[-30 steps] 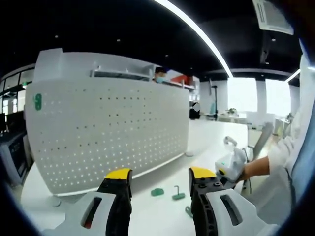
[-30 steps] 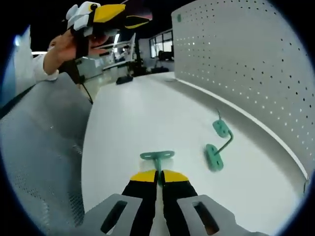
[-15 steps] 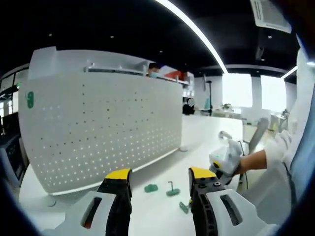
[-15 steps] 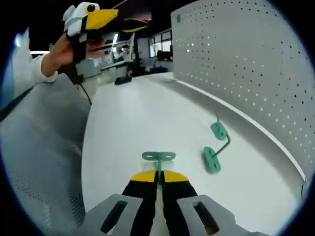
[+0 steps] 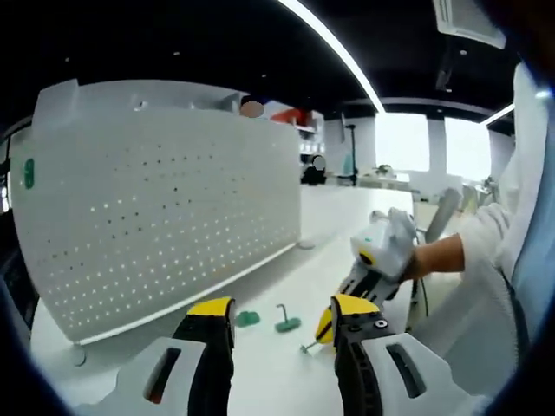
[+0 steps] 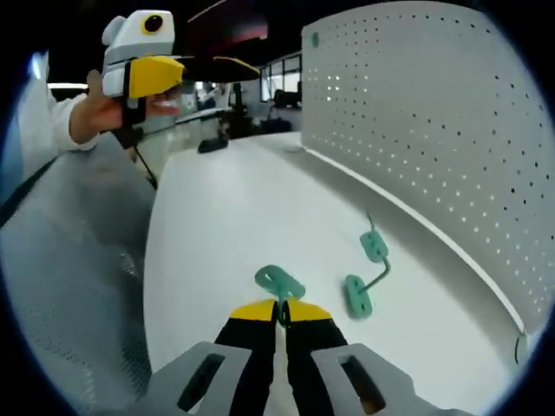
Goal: Insert the hook assembly into the mounting plate slot until the hook locks in place.
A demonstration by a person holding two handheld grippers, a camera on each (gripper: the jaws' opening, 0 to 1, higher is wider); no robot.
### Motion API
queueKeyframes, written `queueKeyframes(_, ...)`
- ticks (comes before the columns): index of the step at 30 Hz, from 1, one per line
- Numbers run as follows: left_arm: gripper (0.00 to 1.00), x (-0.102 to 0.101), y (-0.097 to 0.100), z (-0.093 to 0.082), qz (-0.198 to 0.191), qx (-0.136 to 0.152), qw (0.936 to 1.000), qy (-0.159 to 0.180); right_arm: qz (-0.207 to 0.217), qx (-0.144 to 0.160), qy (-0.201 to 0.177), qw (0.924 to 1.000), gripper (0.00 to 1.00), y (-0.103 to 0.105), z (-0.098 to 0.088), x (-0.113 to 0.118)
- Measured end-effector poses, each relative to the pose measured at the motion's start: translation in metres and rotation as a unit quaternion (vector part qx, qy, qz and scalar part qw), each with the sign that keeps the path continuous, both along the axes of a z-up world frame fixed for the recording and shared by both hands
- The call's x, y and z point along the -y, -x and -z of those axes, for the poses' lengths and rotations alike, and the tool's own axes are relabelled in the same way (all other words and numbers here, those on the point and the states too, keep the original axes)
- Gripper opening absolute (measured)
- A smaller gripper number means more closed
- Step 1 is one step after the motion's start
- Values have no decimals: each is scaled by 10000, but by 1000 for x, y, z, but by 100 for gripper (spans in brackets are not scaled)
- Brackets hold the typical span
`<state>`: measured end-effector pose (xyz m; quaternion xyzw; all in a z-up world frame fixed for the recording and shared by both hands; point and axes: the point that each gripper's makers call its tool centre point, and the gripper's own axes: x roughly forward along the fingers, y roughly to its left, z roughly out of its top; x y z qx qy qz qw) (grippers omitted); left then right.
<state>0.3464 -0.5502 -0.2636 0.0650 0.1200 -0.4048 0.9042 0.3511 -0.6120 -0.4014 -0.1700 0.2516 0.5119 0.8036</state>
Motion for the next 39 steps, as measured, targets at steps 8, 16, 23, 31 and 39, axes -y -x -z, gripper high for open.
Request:
queueKeyframes(8, 44, 7, 4, 16, 174, -136, 9994, -265, -31, 141, 23, 9999, 1, 0, -10, -4)
queueKeyframes(16, 40, 11, 6, 29, 258, -237, 9981, -501, -122, 465, 34, 9988, 1, 1, -33, -12)
queueKeyframes(23, 34, 9, 1, 33, 186, -286, 9979, -560, -219, 678, -45, 9975, 1, 1, -54, -20)
queueKeyframes(31, 24, 10, -9, 40, 166, -258, 9963, -806, -323, 946, -98, 9949, 1, 3, -74, -31)
queueKeyframes(39, 17, 9, -18, 36, 47, -160, 9958, -904, -325, 1330, -10, 9906, 1, 0, -90, -32)
